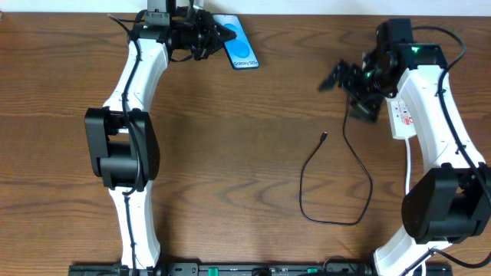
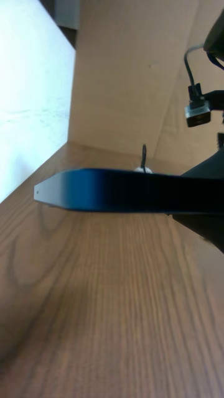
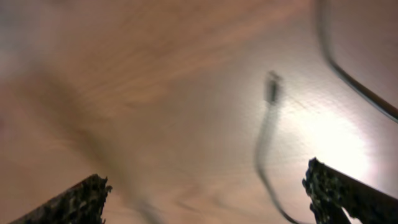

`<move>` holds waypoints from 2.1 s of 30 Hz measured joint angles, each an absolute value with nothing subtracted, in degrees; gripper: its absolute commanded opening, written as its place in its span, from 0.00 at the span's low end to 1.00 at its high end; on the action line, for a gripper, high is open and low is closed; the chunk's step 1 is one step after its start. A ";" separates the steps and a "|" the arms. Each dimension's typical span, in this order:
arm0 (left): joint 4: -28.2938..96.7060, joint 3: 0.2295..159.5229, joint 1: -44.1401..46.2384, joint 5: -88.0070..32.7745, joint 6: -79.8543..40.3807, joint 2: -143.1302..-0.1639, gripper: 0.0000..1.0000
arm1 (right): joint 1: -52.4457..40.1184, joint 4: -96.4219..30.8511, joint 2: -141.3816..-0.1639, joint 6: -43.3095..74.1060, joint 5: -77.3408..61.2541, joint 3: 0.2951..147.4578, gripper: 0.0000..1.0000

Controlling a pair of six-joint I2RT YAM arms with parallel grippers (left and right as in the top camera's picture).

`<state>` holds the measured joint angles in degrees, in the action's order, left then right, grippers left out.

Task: Plug charger to phone and switch on socket
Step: 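Release the phone from the right gripper and move right arm to cable, then lower the right gripper and grasp the black USB-C cable near its plug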

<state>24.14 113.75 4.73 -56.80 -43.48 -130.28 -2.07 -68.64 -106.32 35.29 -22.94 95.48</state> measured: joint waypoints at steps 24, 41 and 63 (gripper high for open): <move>27.49 113.75 4.71 -56.62 -34.20 -130.28 0.07 | -6.22 -54.72 -105.34 31.53 -13.17 70.94 0.82; 28.14 113.75 4.71 -56.62 -34.02 -130.28 0.08 | -7.05 -46.61 -105.34 36.16 -12.58 68.75 0.66; 28.34 113.75 4.71 -56.62 -34.02 -130.28 0.07 | -10.59 -44.58 -108.40 43.24 -9.06 67.37 0.57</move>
<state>28.34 113.75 4.71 -56.62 -34.02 -130.28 -10.59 -44.58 -108.40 43.24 -9.06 67.37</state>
